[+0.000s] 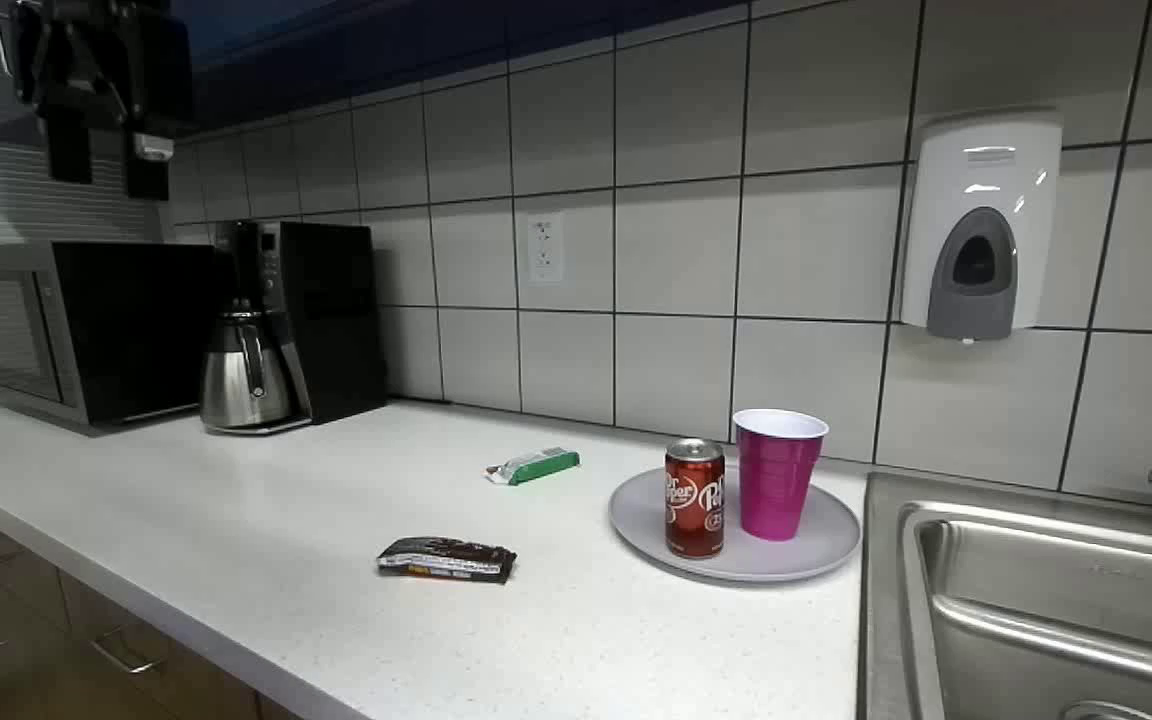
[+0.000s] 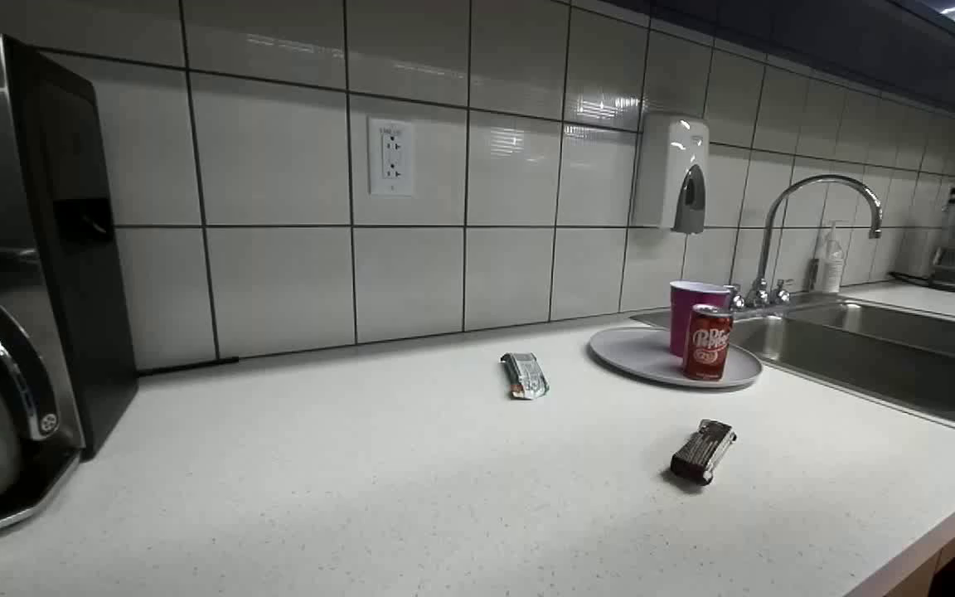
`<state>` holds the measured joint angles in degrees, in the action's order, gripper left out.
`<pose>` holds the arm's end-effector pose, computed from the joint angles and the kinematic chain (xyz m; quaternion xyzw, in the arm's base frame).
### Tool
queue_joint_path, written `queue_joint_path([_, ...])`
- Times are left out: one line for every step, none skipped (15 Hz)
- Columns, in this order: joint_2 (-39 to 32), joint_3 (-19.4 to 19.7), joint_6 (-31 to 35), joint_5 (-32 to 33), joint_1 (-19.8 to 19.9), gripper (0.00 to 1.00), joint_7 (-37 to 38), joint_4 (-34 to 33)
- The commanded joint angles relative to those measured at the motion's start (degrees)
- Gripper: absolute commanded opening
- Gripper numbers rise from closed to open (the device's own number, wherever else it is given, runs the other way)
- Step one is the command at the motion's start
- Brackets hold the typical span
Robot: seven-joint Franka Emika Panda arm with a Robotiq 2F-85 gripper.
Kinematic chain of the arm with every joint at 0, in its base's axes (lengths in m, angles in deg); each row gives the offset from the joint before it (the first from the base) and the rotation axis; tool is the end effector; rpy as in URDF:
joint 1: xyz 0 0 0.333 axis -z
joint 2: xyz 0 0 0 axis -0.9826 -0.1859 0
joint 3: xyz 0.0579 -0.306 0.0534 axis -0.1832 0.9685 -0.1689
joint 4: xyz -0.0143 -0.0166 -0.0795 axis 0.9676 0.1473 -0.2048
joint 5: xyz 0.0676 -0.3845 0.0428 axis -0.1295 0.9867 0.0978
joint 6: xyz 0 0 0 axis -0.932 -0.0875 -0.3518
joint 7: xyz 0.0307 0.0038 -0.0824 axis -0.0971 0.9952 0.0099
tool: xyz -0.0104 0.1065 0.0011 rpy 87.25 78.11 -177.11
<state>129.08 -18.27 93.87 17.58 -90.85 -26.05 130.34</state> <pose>0.2784 0.1201 0.5326 -0.9940 -0.0625 0.0002 0.0898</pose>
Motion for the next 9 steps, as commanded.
queue_joint_path([-0.06,-0.84,-0.34,-0.64,1.24,1.0,-0.71,-0.18])
queue_joint_path([-0.07,-0.84,-0.33,-0.64,1.24,1.0,-0.71,-0.18])
queue_joint_path([-0.07,-0.84,-0.33,-0.64,1.24,1.0,-0.71,-0.18])
queue_joint_path([-0.07,-0.84,-0.33,-0.64,1.24,1.0,-0.71,-0.18])
queue_joint_path([-0.07,-0.84,-0.33,-0.64,1.24,1.0,-0.71,-0.18])
queue_joint_path([-0.07,-0.84,-0.33,-0.64,1.24,1.0,-0.71,-0.18])
queue_joint_path([-0.02,-1.06,-0.21,-0.11,1.36,1.0,-0.78,-0.06])
queue_joint_path([0.2,-1.42,0.23,0.57,1.62,1.0,-0.74,0.2])
queue_joint_path([0.38,-1.73,0.77,1.35,1.96,1.0,-0.67,0.45])
